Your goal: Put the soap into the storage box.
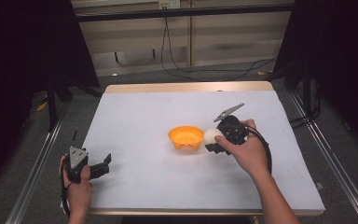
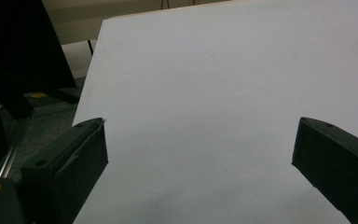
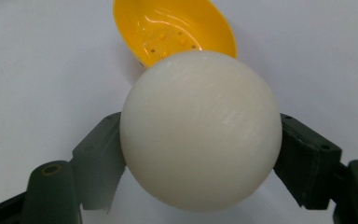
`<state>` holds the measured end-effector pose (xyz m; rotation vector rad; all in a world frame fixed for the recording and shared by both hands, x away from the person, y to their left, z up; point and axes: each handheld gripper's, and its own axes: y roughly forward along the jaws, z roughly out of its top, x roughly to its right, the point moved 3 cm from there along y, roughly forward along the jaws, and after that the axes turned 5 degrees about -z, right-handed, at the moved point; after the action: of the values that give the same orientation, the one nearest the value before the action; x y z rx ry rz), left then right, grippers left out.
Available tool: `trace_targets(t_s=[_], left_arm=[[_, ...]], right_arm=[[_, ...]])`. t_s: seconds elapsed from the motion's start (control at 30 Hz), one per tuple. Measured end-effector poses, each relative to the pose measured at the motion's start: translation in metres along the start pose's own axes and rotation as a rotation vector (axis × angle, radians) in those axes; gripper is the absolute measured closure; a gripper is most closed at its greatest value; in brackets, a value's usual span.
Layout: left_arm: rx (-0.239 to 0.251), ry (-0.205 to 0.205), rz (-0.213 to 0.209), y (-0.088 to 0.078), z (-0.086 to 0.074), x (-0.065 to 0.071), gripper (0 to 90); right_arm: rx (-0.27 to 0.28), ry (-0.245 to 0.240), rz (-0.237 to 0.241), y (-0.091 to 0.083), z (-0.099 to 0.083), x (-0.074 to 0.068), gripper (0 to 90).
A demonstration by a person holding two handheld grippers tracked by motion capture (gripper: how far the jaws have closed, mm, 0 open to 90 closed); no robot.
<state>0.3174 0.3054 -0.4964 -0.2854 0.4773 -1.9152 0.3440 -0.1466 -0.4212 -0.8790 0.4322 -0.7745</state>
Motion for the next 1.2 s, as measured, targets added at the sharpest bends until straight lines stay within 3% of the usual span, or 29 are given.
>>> trace_targets(t_s=[0.63, 1.2], left_arm=[[-0.002, -0.001, -0.001, 0.000, 0.000, 0.000, 3.2], [-0.009, 0.008, -0.007, 0.000, 0.000, 0.000, 3.3]], right_arm=[[0.010, -0.020, 0.030, 0.021, 0.035, -0.008, 24.5], [-0.036, 0.001, 0.035, 0.050, 0.052, -0.017, 24.4]])
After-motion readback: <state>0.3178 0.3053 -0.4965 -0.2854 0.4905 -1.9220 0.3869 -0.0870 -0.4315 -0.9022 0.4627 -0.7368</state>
